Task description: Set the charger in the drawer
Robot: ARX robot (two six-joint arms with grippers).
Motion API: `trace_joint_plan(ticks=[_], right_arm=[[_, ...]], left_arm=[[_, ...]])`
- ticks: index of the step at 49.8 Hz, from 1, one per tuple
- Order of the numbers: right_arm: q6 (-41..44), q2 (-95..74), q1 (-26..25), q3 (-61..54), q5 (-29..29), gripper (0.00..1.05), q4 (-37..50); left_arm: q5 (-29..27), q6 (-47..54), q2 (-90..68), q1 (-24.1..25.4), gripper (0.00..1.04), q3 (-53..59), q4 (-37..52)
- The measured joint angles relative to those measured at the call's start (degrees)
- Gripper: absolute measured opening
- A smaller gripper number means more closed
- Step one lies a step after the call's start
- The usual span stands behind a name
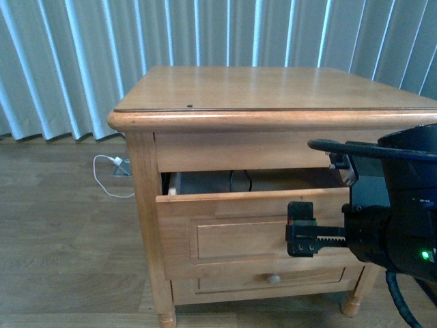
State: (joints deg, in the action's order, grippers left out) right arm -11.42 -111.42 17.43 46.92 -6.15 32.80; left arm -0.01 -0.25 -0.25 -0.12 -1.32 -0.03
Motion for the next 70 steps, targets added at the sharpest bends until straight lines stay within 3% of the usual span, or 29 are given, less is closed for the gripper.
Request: trace_joint_plan(ticks=[36,70], right_arm=[[-3.7,-10.0,0.5,9.5,-3.2,0.96,11.4],[-4.3,-12.5,0.2,10.1,-2.7,0.96,14.0]], left_arm=[[0.0,0.0,0.0,0.0,0.99,0.0,0.0],[0.0,0.0,0.0,0.0,0.99,0.0,0.0]])
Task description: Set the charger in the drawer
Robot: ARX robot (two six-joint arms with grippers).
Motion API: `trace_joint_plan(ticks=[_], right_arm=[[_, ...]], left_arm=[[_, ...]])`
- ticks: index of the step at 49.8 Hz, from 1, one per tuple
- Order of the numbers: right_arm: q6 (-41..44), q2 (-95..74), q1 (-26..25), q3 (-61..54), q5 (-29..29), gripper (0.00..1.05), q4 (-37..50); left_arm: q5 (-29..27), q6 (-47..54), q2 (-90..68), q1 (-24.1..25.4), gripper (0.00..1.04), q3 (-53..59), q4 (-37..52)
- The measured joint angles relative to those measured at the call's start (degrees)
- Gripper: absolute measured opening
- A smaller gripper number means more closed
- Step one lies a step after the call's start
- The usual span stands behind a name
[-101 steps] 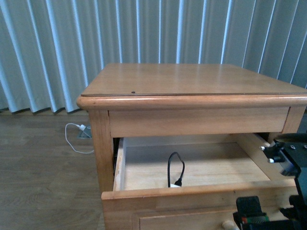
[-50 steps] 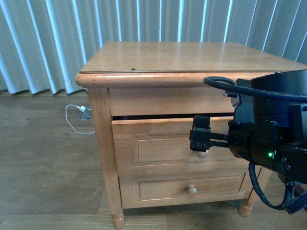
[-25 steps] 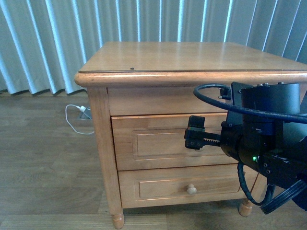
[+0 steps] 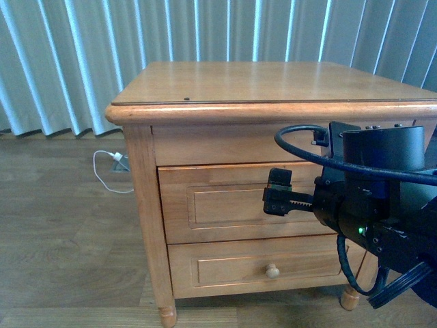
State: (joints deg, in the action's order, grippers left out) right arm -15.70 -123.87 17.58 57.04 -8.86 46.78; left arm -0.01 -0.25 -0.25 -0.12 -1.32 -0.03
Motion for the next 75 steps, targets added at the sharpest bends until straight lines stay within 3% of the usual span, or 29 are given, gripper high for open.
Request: trace_joint_plan(ticks=[7,16,25,37,46,53,59,64,67,75], right_arm=[[0.0,4.1,-0.3,-2.7,2.6,0.96,-3.0],[2.5,16.6,0.0,-12.2,10.9,0.96,-8.9],[3.9,29.8,-0.3,-20.5,13.2,0.96,-15.0],[3.6,57.7,-2.5,-33.7,18.7,0.96,-29.2],[2.4,78.9,-7.5,-37.0,24.0,0.96,-43.5],[2.4,84.1,-8.6,-37.3,24.5,0.96,-45.2],[2.4,83.7,-8.6,-37.4,24.4,0.96,-45.2],[8.5,85.2,-5.8,-43.8,6.4,0.81,-28.7],[11.4,86.4,-6.1,-46.5,0.3,0.72,-22.8],[14.5,91.2,-8.7,-49.8,0.3,0.44,-21.4]], left_arm=[[0.0,0.0,0.0,0.0,0.99,0.0,0.0],[0.0,0.0,0.0,0.0,0.99,0.0,0.0],[0.0,0.0,0.0,0.0,0.99,0.0,0.0],[0.0,0.0,0.0,0.0,0.99,0.0,0.0],[0.0,0.0,0.0,0.0,0.99,0.0,0.0],[0.0,0.0,0.0,0.0,0.99,0.0,0.0],[0.0,0.0,0.0,0.0,0.99,0.0,0.0],[0.0,0.0,0.0,0.0,0.99,0.0,0.0],[0.0,0.0,0.0,0.0,0.99,0.0,0.0],[0.0,0.0,0.0,0.0,0.99,0.0,0.0]])
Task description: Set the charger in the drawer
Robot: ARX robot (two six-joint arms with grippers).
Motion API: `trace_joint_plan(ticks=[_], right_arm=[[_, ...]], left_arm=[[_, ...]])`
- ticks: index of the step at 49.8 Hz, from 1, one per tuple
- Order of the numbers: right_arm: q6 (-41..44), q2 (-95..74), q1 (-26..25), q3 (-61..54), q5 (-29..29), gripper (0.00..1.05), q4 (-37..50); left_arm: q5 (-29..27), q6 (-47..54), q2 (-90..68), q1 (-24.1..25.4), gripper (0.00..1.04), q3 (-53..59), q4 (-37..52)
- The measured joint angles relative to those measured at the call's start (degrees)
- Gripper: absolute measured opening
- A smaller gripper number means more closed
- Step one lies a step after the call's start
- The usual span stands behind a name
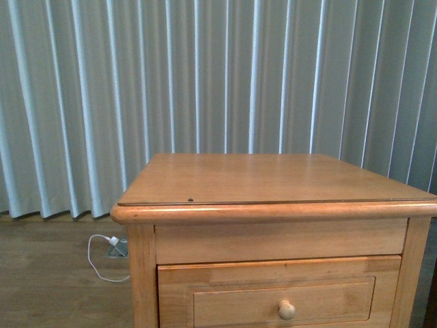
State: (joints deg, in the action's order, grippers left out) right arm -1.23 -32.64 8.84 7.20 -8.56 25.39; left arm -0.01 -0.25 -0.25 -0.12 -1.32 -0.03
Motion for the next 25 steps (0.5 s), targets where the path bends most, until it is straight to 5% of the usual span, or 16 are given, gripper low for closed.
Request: trace_joint_plan(ticks=[7,9,25], right_arm=[[0.7,4.3,-2.5,-2.5,2.5,0.12,-2.3],[0.9,6.0,-5.7,-3.0,7.2,0.02,-3.4],[1.0,13.6,-8.7,-5.9,8.4,0.01,-7.6]], left_arm=[[0.0,0.0,0.0,0.0,0.99,0.0,0.0],[0.0,0.0,0.0,0.0,0.99,0.0,0.0],[0.0,0.0,0.0,0.0,0.99,0.0,0.0]])
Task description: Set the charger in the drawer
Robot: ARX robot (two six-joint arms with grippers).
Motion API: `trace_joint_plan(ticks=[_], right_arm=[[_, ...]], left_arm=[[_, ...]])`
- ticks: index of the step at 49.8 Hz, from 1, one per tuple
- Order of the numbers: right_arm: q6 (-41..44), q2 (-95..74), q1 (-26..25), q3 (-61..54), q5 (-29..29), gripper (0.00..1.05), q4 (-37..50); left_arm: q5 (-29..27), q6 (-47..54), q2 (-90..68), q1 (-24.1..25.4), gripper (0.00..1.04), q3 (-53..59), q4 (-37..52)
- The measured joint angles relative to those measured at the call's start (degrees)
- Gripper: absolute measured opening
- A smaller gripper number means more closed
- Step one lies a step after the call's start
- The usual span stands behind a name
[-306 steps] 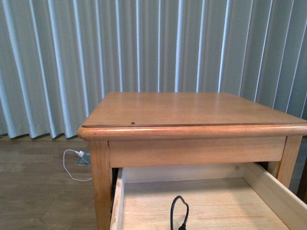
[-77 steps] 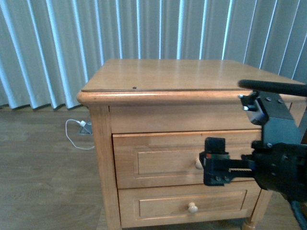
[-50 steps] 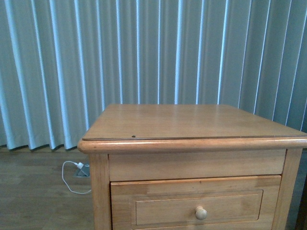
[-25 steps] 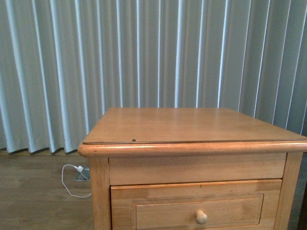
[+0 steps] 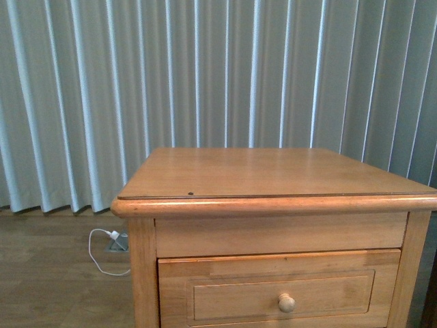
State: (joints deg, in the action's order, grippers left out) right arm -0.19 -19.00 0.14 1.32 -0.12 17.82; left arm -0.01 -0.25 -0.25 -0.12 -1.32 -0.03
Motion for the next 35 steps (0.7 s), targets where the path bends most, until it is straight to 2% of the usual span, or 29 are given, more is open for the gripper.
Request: trace_joint_plan(ticks=[28,31,35], right_arm=[[0.0,9.4,0.0,-1.0,0.0,0.01,-8.0],[0.0,15.4,0.0,-1.0,0.1,0.01,-16.1],[0.0,18.5,0.0,-1.0,0.1,0.01,-17.5]], left_arm=[[0.0,0.0,0.0,0.0,0.99,0.0,0.0],[0.0,0.0,0.0,0.0,0.99,0.0,0.0],[0.0,0.0,0.0,0.0,0.99,0.0,0.0]])
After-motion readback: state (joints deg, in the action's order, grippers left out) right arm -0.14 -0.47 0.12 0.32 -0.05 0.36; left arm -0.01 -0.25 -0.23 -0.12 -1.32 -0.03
